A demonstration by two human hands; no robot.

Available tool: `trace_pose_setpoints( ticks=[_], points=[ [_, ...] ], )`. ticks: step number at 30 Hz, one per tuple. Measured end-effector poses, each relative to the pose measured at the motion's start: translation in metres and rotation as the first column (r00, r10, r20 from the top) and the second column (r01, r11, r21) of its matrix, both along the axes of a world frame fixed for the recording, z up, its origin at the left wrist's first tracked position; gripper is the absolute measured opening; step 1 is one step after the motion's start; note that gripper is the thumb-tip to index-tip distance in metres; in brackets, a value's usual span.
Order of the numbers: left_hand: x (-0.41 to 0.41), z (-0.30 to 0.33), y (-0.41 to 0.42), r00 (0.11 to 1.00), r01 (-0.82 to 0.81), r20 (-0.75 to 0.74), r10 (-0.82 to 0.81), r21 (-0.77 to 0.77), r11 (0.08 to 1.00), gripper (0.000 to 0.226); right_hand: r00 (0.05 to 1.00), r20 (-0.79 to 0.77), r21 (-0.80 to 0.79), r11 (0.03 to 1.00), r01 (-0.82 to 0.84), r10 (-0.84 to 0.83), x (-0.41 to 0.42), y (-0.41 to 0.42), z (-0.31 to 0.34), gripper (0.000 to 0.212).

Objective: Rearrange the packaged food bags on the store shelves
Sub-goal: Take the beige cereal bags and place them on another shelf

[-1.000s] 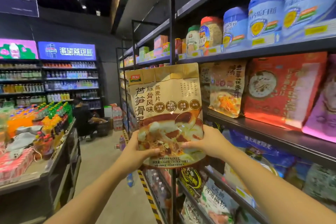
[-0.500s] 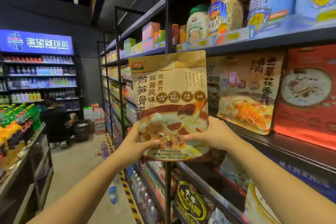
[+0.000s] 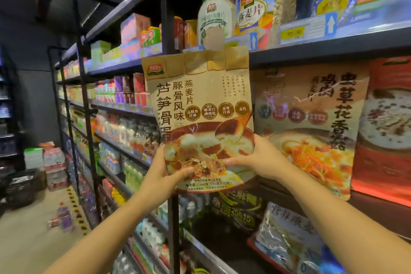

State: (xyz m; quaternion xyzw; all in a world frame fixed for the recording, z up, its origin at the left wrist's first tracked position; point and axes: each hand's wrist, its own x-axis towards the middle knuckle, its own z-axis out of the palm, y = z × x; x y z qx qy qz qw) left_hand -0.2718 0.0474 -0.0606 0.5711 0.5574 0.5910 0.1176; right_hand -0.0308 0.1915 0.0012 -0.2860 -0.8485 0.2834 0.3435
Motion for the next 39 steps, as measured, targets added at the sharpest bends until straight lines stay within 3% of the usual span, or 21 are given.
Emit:
trace_pose_setpoints(
  ticks=[11, 18, 21, 28, 31, 39],
  points=[
    [-0.065, 0.003, 0.129, 0.961, 0.273, -0.047, -0.271, 0.02, 0.962, 0.062, 0.933, -0.032, 0.031, 0.933, 0.358, -0.357, -0.029, 0.029, -0.004, 0.083],
    [-0.075, 0.007, 0.179, 0.933, 0.361, 0.002, -0.361, -0.007, 0.932, 0.056, 0.851, -0.11, -0.038, 0.858, 0.512, -0.513, -0.041, 0.036, -0.021, 0.05],
    [-0.076, 0.01, 0.19, 0.929, 0.37, 0.034, -0.369, -0.01, 0.929, 0.065, 0.833, -0.159, -0.074, 0.848, 0.525, -0.529, -0.049, 0.04, -0.027, 0.045],
    [-0.085, 0.017, 0.228, 0.959, 0.284, 0.012, -0.284, -0.094, 0.954, 0.076, 0.756, -0.117, -0.08, 0.765, 0.639, -0.644, -0.073, 0.057, -0.022, 0.062],
    [-0.084, 0.022, 0.243, 0.97, 0.243, 0.016, -0.244, -0.141, 0.96, 0.071, 0.726, -0.099, -0.069, 0.732, 0.678, -0.681, -0.08, 0.07, -0.022, 0.064],
    [-0.071, 0.032, 0.274, 0.982, 0.19, 0.036, -0.187, -0.254, 0.948, 0.063, 0.613, 0.102, -0.071, 0.609, 0.79, -0.784, -0.078, 0.099, -0.014, 0.069]
  ],
)
